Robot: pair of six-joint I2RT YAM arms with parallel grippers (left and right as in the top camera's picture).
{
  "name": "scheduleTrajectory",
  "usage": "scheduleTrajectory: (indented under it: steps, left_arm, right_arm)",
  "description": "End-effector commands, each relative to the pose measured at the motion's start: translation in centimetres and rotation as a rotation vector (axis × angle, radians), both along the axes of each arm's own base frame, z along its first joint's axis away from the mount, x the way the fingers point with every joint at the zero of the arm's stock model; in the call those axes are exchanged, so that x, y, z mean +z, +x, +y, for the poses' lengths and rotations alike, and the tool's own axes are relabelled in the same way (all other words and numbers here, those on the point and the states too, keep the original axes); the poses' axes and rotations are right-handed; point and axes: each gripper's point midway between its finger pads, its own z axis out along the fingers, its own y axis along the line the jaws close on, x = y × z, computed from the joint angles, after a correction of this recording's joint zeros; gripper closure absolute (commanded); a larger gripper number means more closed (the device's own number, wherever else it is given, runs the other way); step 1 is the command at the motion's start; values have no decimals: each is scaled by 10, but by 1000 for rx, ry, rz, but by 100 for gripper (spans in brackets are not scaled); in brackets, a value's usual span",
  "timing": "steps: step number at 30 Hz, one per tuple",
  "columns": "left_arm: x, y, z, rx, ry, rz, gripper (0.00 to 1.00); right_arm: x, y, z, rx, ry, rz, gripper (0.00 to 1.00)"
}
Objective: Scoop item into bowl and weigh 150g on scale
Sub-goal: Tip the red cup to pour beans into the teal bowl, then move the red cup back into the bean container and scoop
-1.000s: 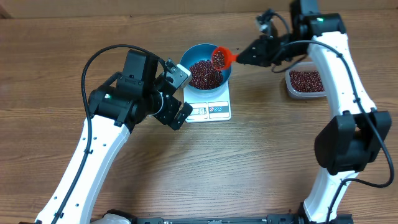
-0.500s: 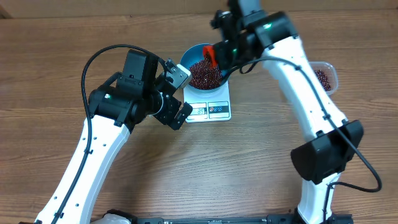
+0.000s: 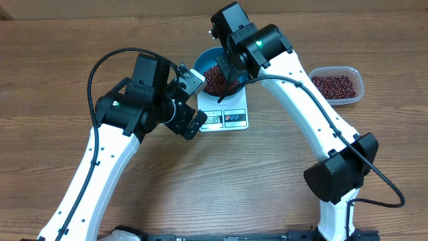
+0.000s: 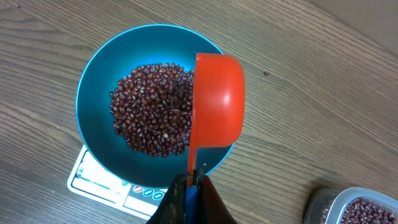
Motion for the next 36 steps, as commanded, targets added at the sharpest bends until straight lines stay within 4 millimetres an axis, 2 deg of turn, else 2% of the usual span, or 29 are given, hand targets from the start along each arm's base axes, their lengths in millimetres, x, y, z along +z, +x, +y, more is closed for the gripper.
scheduleTrajectory:
  steps: [1, 6, 10, 13, 16, 20, 24, 27, 31, 34, 36]
  left_arm:
    - [13, 2, -2, 1, -30, -26, 0]
    - [13, 2, -2, 1, -30, -26, 0]
    - [13, 2, -2, 1, -30, -26, 1]
    - [13, 2, -2, 1, -30, -26, 0]
    - [13, 2, -2, 1, -30, -26, 1]
    - [13, 2, -2, 1, -30, -26, 0]
    - [13, 2, -2, 1, -30, -26, 0]
    - [13, 2, -2, 1, -30, -26, 1]
    - [13, 2, -2, 1, -30, -26, 1]
    - [13, 2, -2, 1, -30, -26, 0]
    - [13, 2, -2, 1, -30, -26, 1]
  right_arm:
    - [28, 1, -1, -3, 39, -59, 96]
    - [27, -1, 5, 20, 82, -36, 96]
    - [30, 1, -2, 18, 140, -9, 96]
    - [37, 1, -14, 9, 209, 15, 96]
    - [50, 2, -38, -19, 282, 34, 96]
    - [68, 4, -86, -104, 357, 40, 96]
    - [77, 7, -152, -247, 366, 20, 96]
    - [73, 5, -202, -364, 361, 33, 96]
    - [64, -2, -259, -503, 353, 54, 96]
    - [52, -8, -291, -588, 357, 79, 96]
    - [40, -13, -304, -626, 360, 113, 96]
